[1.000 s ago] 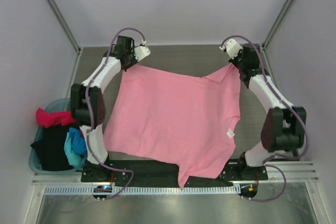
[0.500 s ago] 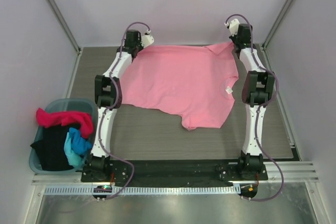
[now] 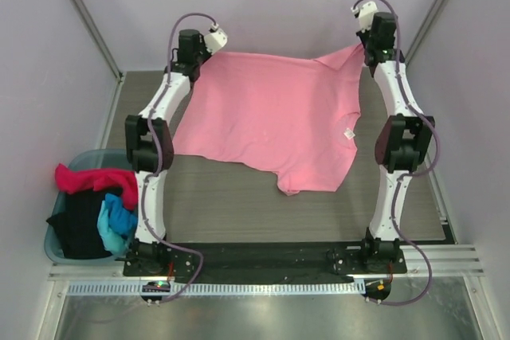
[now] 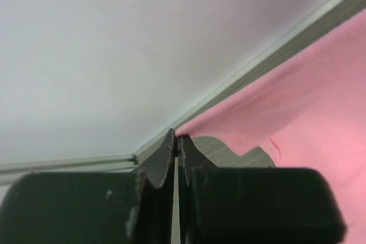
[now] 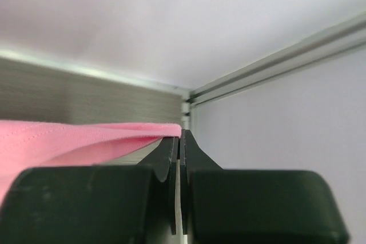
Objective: Fold and stack the t-shirts
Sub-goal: Flatten the tshirt out
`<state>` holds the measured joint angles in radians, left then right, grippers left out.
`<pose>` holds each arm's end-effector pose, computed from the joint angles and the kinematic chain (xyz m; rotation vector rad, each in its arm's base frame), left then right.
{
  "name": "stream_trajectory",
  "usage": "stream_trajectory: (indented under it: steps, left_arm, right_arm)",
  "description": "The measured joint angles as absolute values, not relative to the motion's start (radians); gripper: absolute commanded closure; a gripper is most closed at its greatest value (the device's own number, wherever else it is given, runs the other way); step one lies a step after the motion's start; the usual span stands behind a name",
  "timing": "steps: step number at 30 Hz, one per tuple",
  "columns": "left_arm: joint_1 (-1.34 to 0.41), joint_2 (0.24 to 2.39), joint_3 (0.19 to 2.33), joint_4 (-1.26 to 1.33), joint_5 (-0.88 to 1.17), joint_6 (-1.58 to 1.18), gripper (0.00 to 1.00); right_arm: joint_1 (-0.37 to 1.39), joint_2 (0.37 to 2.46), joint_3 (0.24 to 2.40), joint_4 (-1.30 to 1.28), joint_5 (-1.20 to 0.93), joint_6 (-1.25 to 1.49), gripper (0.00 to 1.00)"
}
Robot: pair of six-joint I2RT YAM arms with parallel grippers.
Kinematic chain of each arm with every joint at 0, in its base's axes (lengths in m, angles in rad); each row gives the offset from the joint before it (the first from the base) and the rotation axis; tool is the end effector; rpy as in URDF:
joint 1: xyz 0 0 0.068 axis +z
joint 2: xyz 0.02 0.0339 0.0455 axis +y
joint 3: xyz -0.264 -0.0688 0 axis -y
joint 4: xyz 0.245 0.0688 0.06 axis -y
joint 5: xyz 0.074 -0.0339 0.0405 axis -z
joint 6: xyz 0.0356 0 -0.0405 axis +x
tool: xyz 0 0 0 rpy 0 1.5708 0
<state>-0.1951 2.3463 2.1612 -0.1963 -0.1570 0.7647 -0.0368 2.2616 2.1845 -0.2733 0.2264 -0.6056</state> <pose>0.5485 -0.1027 0.2753 0.8214 1.8065 0.5262 0.5385 -0.0278 0.3206 -0.4004 1.9249 -0.6440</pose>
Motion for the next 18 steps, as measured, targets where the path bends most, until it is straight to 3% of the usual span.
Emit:
stream_trajectory:
  steps: [18]
  left_arm:
    - [-0.197,1.433,1.792,-0.378,-0.041,0.606,1.00]
  right_arm:
    - [-0.036,1.193,1.763,-0.345,0.190,-0.576,0.99]
